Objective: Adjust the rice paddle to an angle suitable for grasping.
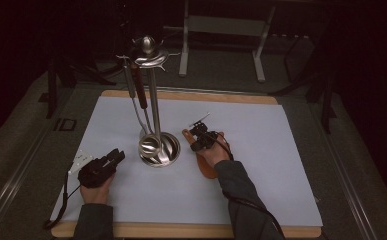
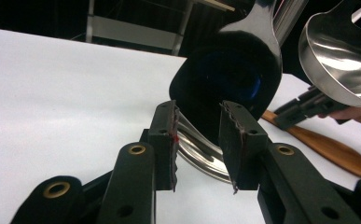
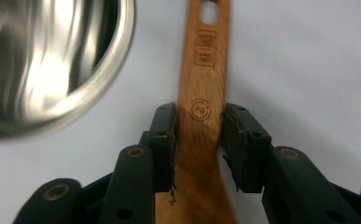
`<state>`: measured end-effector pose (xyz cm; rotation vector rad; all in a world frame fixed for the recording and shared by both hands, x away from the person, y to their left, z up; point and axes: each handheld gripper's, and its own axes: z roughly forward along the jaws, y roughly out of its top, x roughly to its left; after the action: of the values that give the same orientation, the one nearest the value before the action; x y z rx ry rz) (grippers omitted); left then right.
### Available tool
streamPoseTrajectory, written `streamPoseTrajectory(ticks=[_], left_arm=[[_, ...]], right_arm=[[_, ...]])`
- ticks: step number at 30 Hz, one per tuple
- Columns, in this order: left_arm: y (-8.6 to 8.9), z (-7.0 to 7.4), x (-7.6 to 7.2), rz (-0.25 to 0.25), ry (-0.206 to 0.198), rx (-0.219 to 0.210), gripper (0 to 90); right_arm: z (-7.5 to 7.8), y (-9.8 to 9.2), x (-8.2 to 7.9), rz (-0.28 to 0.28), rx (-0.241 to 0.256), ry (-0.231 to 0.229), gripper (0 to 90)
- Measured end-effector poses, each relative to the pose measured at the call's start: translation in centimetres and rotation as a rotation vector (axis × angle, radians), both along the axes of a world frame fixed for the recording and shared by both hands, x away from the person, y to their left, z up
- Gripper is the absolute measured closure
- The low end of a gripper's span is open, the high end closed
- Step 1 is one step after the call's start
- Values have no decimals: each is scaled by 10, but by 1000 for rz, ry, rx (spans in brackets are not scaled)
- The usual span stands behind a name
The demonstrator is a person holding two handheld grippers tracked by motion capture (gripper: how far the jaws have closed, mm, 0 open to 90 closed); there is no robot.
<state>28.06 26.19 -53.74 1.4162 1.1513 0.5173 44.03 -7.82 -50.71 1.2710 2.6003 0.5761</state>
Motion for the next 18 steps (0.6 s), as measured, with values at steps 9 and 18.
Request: streamPoseTrajectory(ticks=[9,18], left_arm=[[0,0,1,0,4,-2,670],[0,0,1,-1,4,-2,668]], right_arm=[[8,-23,-1,124,-129,118,659],[9,-18,2,177,-208,140,612]])
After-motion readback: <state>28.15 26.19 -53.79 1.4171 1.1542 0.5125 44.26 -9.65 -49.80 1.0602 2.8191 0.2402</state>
